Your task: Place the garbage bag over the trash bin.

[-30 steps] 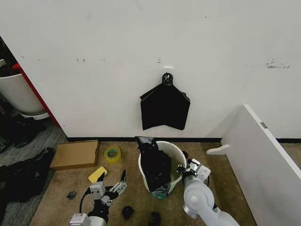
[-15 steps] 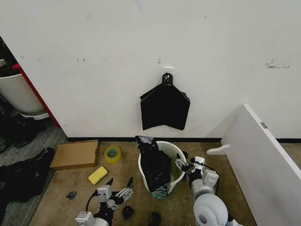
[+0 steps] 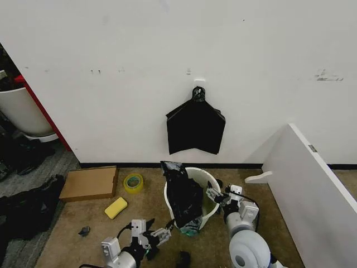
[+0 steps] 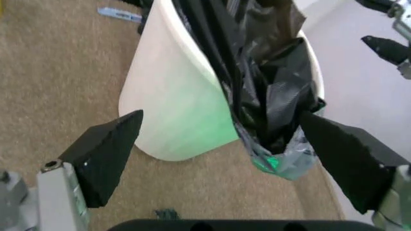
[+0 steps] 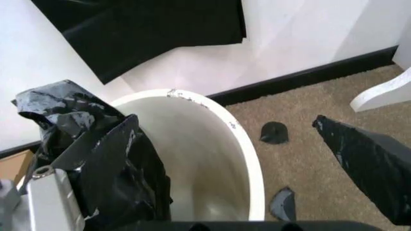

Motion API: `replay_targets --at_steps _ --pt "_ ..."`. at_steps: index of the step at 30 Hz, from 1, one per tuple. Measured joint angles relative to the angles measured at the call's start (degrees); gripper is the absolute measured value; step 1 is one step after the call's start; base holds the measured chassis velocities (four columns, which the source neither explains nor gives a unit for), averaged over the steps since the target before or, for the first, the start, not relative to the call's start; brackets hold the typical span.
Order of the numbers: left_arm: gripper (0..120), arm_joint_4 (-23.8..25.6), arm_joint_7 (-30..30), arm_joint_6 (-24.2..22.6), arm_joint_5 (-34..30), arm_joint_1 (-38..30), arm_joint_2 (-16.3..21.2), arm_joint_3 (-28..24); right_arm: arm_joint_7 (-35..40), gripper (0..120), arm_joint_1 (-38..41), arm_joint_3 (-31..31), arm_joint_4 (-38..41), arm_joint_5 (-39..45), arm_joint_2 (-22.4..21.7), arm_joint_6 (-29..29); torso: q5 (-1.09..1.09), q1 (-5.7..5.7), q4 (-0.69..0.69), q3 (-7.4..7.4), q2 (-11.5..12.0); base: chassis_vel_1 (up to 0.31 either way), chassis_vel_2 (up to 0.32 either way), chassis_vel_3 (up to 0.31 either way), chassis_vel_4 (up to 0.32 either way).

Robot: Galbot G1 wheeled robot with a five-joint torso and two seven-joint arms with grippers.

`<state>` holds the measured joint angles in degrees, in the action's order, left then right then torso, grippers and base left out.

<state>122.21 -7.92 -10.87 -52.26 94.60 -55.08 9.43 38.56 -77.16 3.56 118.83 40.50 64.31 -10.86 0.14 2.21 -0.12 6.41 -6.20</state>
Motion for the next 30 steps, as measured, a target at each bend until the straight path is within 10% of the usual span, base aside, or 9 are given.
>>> replay_targets --at_steps 30 --pt "0 -6.22 0.06 -2.37 -7.79 -8.31 -3.35 -6.47 1.29 100 -0.5 -0.17 -0.47 0.26 -0.6 -1.34 0.01 0.0 0.01 0.0 0.0 0.0 0.0 0.0 0.0"
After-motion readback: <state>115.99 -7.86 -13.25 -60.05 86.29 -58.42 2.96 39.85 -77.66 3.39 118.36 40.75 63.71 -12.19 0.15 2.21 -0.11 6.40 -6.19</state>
